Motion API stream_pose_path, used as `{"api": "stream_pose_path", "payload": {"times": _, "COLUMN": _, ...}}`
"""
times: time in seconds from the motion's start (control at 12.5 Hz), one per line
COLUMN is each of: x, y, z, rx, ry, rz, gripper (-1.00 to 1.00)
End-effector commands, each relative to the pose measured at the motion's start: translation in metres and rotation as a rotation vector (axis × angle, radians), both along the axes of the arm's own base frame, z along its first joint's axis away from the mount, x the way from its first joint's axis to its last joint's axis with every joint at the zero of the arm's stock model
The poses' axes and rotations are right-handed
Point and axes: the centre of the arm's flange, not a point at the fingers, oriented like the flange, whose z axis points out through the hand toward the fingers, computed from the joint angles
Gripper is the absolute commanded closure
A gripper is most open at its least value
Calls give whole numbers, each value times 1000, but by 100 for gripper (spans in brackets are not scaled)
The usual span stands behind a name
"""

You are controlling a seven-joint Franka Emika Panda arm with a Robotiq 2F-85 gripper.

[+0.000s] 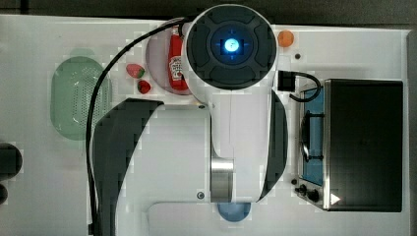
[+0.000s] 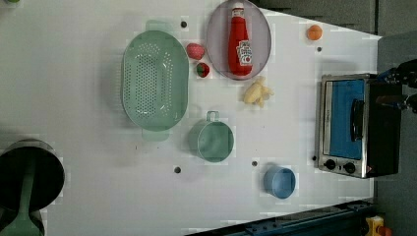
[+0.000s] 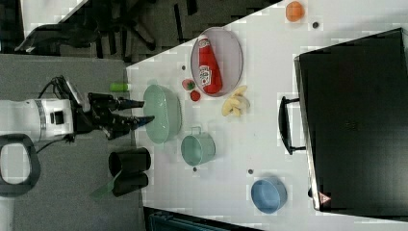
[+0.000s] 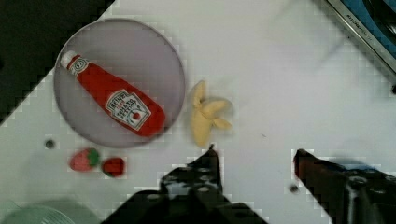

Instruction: Flap open oven.

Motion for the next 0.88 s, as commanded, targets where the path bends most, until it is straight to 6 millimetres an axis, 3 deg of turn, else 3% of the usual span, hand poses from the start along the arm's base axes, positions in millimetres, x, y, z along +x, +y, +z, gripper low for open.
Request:
{"api": "stream_pose_path", "payload": {"times": 0.08, "x": -105, "y": -39, "z": 61, "rx": 36, "ry": -4, "rz": -101, "gripper": -59}}
{"api": "stream_pose_path", "payload": {"times": 0.24, "x": -105, "y": -39, "z": 61, "rx": 36, "ry": -5, "rz": -100, "gripper": -100}}
{"api": "stream_pose_path", "payload": {"times": 0.56, "x": -105, "y": -39, "z": 61, "rx": 36, "ry": -4, "rz": -100, "gripper": -100}}
{"api": "stream_pose_path", "payload": {"times": 0.64, "x": -105, "y": -39, "z": 61, "rx": 36, "ry": -4, "rz": -100, "gripper": -90}}
{"api": "stream_pose_path", "payload": {"times": 0.88, "x": -105, "y": -39, "z": 61, "rx": 36, "ry": -3, "rz": -100, "gripper": -15}}
